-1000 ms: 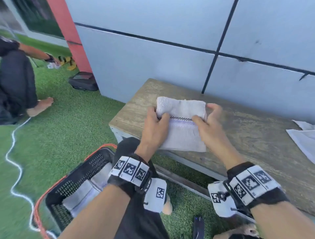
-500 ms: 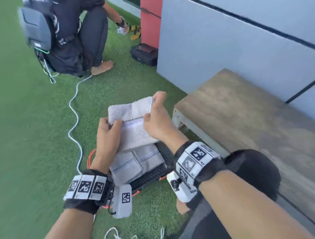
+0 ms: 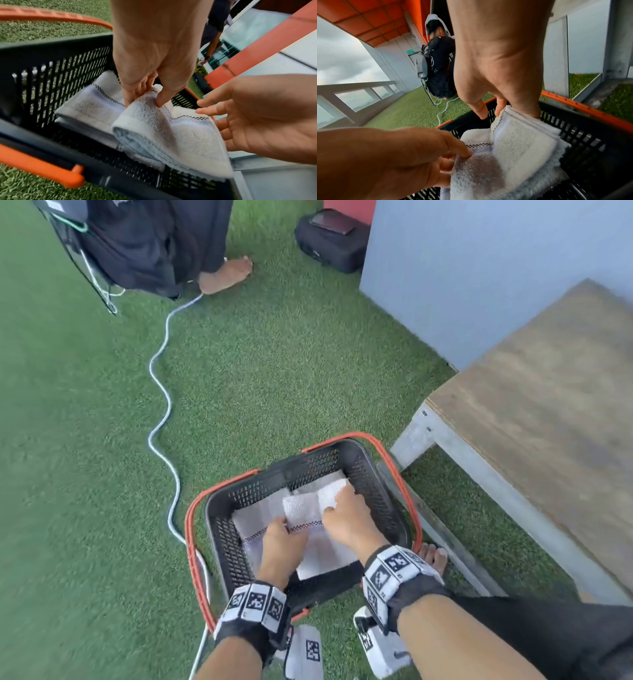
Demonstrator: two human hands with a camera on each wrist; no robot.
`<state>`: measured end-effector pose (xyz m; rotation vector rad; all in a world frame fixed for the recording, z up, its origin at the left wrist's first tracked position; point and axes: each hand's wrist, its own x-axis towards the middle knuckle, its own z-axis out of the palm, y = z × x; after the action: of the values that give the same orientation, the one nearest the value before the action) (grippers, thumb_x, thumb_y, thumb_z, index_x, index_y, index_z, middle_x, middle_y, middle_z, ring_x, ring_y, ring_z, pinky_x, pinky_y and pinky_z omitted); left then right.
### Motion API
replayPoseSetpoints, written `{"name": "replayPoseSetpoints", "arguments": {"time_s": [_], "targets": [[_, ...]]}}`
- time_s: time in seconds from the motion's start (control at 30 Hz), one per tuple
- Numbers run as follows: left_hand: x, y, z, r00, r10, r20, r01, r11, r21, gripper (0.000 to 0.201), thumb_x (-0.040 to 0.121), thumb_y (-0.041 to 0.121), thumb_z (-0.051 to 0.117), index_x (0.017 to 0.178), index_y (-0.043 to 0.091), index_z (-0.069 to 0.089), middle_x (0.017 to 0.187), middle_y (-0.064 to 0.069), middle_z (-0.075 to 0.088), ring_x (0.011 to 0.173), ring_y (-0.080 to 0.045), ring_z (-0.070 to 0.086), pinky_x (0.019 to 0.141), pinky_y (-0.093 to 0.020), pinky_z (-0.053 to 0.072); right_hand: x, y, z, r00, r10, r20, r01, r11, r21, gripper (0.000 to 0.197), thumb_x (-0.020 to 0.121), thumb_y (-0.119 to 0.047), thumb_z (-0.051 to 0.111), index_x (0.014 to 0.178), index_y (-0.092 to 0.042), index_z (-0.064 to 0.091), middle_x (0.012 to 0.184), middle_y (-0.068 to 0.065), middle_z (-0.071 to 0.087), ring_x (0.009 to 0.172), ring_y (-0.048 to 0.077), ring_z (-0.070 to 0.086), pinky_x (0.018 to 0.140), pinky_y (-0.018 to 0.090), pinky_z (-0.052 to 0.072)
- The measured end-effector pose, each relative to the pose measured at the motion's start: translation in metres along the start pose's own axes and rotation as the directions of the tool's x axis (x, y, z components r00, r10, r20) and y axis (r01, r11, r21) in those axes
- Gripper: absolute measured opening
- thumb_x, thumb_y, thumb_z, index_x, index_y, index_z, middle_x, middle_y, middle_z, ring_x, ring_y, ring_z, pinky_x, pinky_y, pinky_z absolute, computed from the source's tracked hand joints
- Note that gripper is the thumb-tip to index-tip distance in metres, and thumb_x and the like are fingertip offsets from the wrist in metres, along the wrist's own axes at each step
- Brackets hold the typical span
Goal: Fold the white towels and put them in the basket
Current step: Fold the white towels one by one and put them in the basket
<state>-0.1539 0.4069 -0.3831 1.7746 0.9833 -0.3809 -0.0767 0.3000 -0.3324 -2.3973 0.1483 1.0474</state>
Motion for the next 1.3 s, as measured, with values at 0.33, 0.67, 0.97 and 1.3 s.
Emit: {"name": "replayPoseSetpoints", "arguments": {"time_s": [0.33, 0.67, 0.97, 1.3], "targets": [[0.051, 0.014, 0.033, 0.996, -0.088, -0.009, 0.089, 0.996, 0.008, 0.056, 0.095, 0.008, 0.058, 0.146, 0.011, 0.034, 0.117, -0.008, 0.056, 0.082, -0.017, 0.060, 0.067, -0.025, 0.050, 0.069, 0.014, -0.012, 0.998, -0.059, -0.010, 0.059, 0.998, 0.012, 0.057, 0.096, -0.020, 0.049, 0.147, -0.004, 0.031, 0.147, 0.019, 0.037, 0.135, 0.037, 0.038, 0.112, 0.049, 0.034], [0.047, 0.012, 0.035, 0.993, -0.109, 0.033, 0.105, 0.989, 0.105, 0.064, 0.095, 0.011, 0.055, 0.153, 0.017, 0.026, 0.144, -0.017, 0.047, 0.118, -0.029, 0.055, 0.092, -0.033, 0.045, 0.057, 0.015, -0.026, 0.997, -0.076, 0.033, 0.073, 0.993, 0.097, 0.047, 0.098, -0.022, 0.045, 0.142, -0.006, 0.039, 0.144, 0.017, 0.046, 0.131, 0.034, 0.046, 0.107, 0.044, 0.039], [-0.024, 0.120, -0.007, 0.969, 0.248, 0.000, -0.248, 0.969, -0.023, 0.018, 0.099, 0.019, 0.055, 0.116, 0.015, 0.058, 0.103, -0.004, 0.067, 0.084, -0.014, 0.064, 0.058, -0.022, 0.045, -0.051, -0.079, -0.131, 0.899, -0.421, -0.119, 0.431, 0.900, 0.071, 0.028, 0.099, -0.031, 0.045, 0.113, -0.012, 0.060, 0.112, 0.009, 0.069, 0.099, 0.027, 0.067, 0.089, 0.042, 0.053], [-0.174, 0.274, -0.022, 0.651, 0.652, 0.389, -0.730, 0.679, 0.082, 0.017, 0.097, 0.033, 0.056, 0.100, 0.022, 0.069, 0.094, 0.003, 0.074, 0.073, -0.013, 0.063, 0.066, -0.028, 0.047, -0.216, -0.012, -0.258, 0.746, -0.366, -0.557, 0.581, 0.766, 0.275, 0.018, 0.097, -0.028, 0.051, 0.093, -0.023, 0.068, 0.094, -0.005, 0.072, 0.095, 0.018, 0.067, 0.094, 0.045, 0.052]]}}
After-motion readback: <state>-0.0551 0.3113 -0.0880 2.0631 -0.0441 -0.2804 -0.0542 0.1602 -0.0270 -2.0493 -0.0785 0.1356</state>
